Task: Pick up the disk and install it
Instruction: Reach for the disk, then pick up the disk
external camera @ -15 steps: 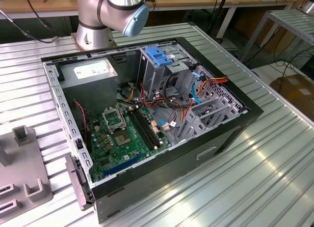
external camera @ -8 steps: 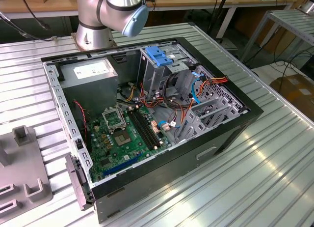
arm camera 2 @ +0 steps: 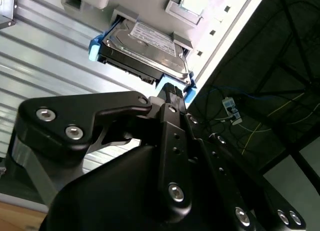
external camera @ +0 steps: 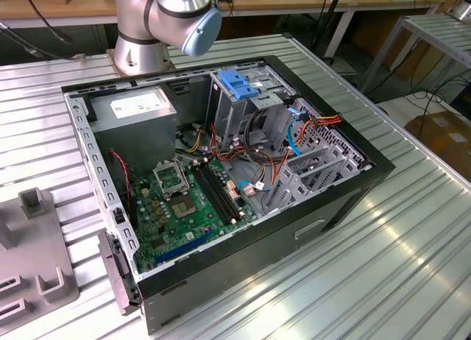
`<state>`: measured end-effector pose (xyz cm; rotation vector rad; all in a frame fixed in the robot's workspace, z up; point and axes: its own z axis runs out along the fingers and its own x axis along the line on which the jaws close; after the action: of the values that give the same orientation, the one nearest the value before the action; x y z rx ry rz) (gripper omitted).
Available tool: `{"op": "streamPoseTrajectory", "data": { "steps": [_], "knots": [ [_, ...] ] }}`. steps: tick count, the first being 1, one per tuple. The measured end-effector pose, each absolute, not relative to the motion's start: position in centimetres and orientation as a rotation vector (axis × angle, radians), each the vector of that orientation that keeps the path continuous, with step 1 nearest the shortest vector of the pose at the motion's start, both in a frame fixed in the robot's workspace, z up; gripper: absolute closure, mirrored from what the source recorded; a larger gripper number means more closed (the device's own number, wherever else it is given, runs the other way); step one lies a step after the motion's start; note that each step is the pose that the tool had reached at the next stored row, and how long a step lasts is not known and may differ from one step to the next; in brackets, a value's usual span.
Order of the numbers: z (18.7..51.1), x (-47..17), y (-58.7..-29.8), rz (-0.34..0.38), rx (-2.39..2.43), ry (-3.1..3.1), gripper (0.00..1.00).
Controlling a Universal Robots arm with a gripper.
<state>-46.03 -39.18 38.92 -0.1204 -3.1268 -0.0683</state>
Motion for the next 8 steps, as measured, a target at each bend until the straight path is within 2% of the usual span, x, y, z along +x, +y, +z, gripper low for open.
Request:
{"op": "streamPoseTrajectory", "data": {
  "steps": [8],
  "knots": [
    [38.91,-46.24,-39.17,-0.068,-0.12,-3.127,0.9]
  ]
}}
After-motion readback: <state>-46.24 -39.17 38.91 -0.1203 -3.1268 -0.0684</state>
